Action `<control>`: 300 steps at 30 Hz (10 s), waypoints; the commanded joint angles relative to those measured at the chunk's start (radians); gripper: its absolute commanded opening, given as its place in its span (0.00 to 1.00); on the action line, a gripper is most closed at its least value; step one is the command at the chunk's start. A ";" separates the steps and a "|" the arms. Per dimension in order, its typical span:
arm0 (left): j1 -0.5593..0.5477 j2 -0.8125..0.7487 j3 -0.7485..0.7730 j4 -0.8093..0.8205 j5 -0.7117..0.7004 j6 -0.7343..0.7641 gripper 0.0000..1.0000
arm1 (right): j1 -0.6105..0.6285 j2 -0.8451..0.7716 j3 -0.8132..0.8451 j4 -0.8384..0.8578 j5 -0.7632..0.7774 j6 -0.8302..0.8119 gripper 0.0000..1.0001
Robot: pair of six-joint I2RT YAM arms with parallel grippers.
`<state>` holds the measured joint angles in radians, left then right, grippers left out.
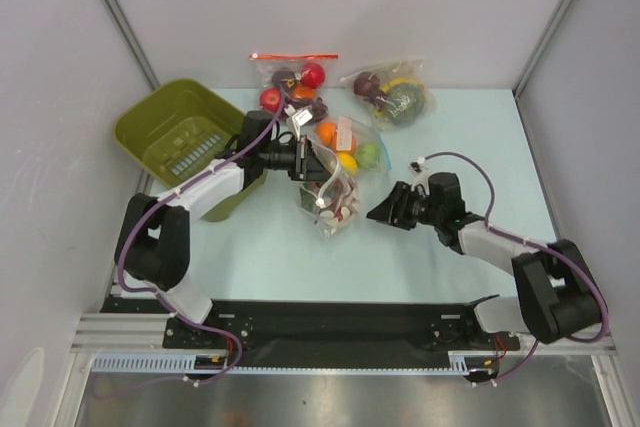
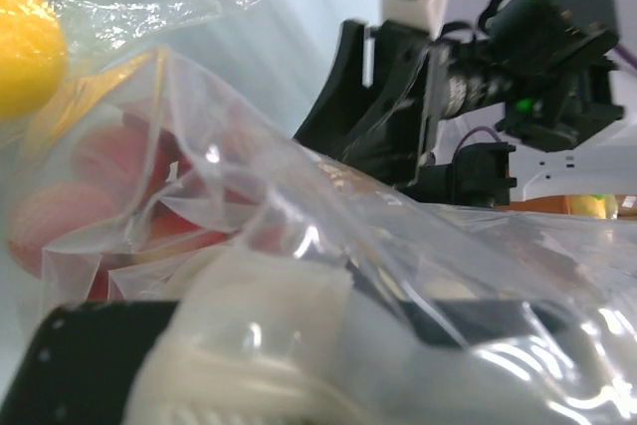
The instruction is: Open the zip-top bag and remove the fake food
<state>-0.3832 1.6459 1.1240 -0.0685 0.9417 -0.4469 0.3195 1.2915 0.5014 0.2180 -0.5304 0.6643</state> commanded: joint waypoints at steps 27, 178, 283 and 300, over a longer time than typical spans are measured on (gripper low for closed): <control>0.006 0.009 -0.027 0.567 -0.162 -0.567 0.00 | 0.082 0.256 0.094 0.491 -0.160 0.189 0.63; 0.007 0.098 0.163 0.437 -0.288 -0.705 0.00 | 0.352 -0.089 0.203 -0.213 0.558 -0.299 0.00; -0.056 -0.044 0.240 -0.278 -0.270 -0.052 0.00 | 0.431 0.127 0.846 -0.485 0.307 -0.356 0.58; -0.056 -0.008 0.243 -0.281 -0.262 -0.058 0.00 | 0.467 0.172 0.827 -0.525 0.446 -0.377 0.56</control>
<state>-0.4431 1.6428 1.3277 -0.3679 0.6579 -0.5140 0.7811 1.4956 1.3148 -0.2958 -0.1658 0.3096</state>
